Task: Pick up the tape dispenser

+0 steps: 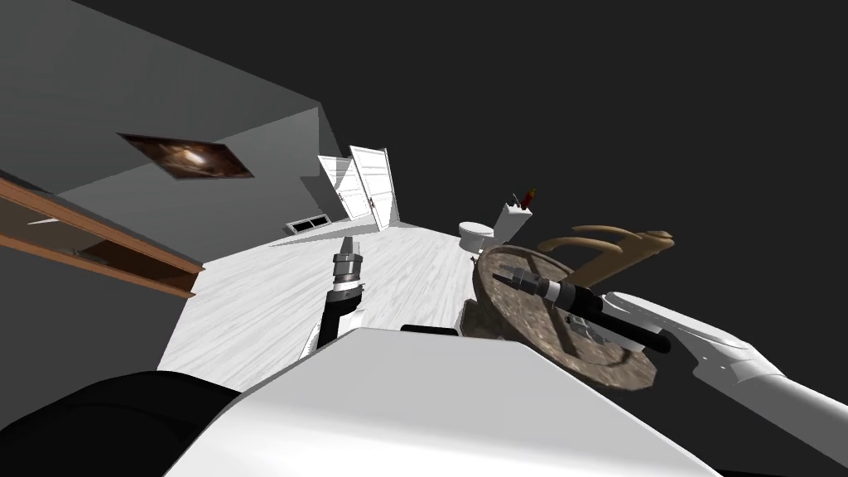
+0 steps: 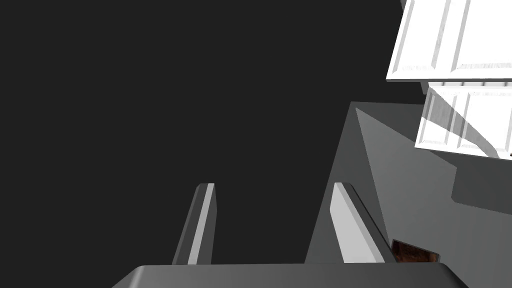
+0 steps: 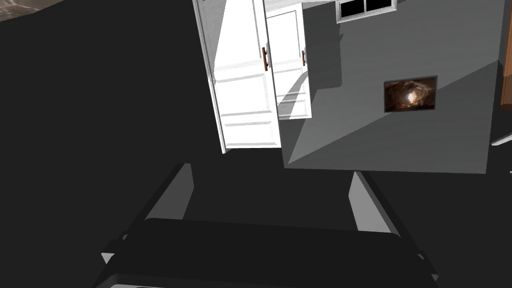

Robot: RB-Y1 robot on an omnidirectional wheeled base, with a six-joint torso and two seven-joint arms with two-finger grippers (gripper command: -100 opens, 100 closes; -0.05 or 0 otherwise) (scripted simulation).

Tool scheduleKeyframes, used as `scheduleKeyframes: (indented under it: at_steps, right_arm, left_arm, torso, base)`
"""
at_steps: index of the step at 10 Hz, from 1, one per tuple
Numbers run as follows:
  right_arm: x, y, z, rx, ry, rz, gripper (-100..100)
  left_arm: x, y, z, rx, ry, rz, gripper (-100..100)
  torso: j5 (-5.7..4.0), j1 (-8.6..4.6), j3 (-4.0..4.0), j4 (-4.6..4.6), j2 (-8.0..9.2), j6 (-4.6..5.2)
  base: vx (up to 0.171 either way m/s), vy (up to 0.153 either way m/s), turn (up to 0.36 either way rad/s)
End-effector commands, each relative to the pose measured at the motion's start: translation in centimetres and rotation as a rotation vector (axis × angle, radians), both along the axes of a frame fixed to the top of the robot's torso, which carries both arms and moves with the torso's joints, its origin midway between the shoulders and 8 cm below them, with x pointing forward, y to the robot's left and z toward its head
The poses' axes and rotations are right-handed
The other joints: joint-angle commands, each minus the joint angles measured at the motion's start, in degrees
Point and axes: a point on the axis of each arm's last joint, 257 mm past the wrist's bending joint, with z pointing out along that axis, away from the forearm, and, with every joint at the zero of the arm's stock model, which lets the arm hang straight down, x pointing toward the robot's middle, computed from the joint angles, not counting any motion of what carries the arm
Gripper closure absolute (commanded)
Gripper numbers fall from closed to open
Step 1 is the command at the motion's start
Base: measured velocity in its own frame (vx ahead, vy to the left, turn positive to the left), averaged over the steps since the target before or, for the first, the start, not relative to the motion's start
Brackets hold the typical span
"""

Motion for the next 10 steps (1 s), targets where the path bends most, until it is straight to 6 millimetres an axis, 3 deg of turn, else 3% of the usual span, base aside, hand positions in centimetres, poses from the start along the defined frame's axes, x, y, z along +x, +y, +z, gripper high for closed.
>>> scheduleKeyframes:
  at_steps: [1, 2, 3, 5, 6, 7, 8, 9, 10]
  right_arm:
    - [-0.7, -1.6, -2.1, -0.067, 0.052, -0.004, -100]
    - [-0.7, -1.9, -1.9, -0.095, 0.056, 0.008, -100]
    - [-1.6, -3.3, -3.8, -0.141, 0.103, -0.001, -100]
    - [-1.5, -3.7, -3.5, -0.175, 0.107, 0.013, -100]
    - [-2.5, -5.4, -5.2, -0.23, 0.156, 0.008, -100]
    - [-2.5, -5.6, -5.0, -0.249, 0.159, 0.015, -100]
    - [-3.7, -7.3, -6.7, -0.3, 0.209, 0.009, -100]
    - [-3.6, -7.6, -6.4, -0.321, 0.211, 0.017, -100]
    - [-4.9, -9.3, -7.9, -0.37, 0.261, 0.011, -100]
  left_arm:
    - [0.0, 0.0, 0.0, 0.0, 0.0, 0.0, 0]
    - [0.0, 0.0, 0.0, 0.0, 0.0, 0.0, 0]
    - [0.0, 0.0, 0.0, 0.0, 0.0, 0.0, 0]
    - [0.0, 0.0, 0.0, 0.0, 0.0, 0.0, 0]
    - [0.0, 0.0, 0.0, 0.0, 0.0, 0.0, 0]
    - [0.0, 0.0, 0.0, 0.0, 0.0, 0.0, 0]
    - [0.0, 0.0, 0.0, 0.0, 0.0, 0.0, 0]
    - [0.0, 0.0, 0.0, 0.0, 0.0, 0.0, 0]
    - [0.0, 0.0, 0.0, 0.0, 0.0, 0.0, 0]
  torso:
    - [0.0, 0.0, 0.0, 0.0, 0.0, 0.0]
    - [-0.01, 0.02, 0.0, 0.0, 0.0, -0.05]
    - [0.0, 0.0, 0.02, 0.01, 0.03, 0.0]
    - [0.0, 0.0, 0.03, 0.01, 0.05, 0.01]
    - [-0.02, -0.05, 0.04, 0.02, 0.06, 0.02]
    - [-0.01, -0.02, 0.03, 0.01, 0.06, -0.03]
    - [-0.02, -0.03, 0.03, 0.01, 0.05, 0.0]
    - [-0.02, -0.02, 0.03, 0.01, 0.05, -0.02]
    - [-0.01, -0.03, 0.03, 0.02, 0.05, 0.01]
  base:
    - [-0.003, 0.033, 0.178]
    - [-0.006, 0.025, 0.104]
    - [-0.007, 0.032, 0.182]
    - [-0.006, 0.016, 0.031]
    - [-0.007, 0.022, 0.195]
    - [-0.007, 0.016, 0.102]
    - [-0.009, 0.023, 0.166]
    - [-0.007, 0.018, 0.086]
    - [-0.012, 0.019, 0.175]
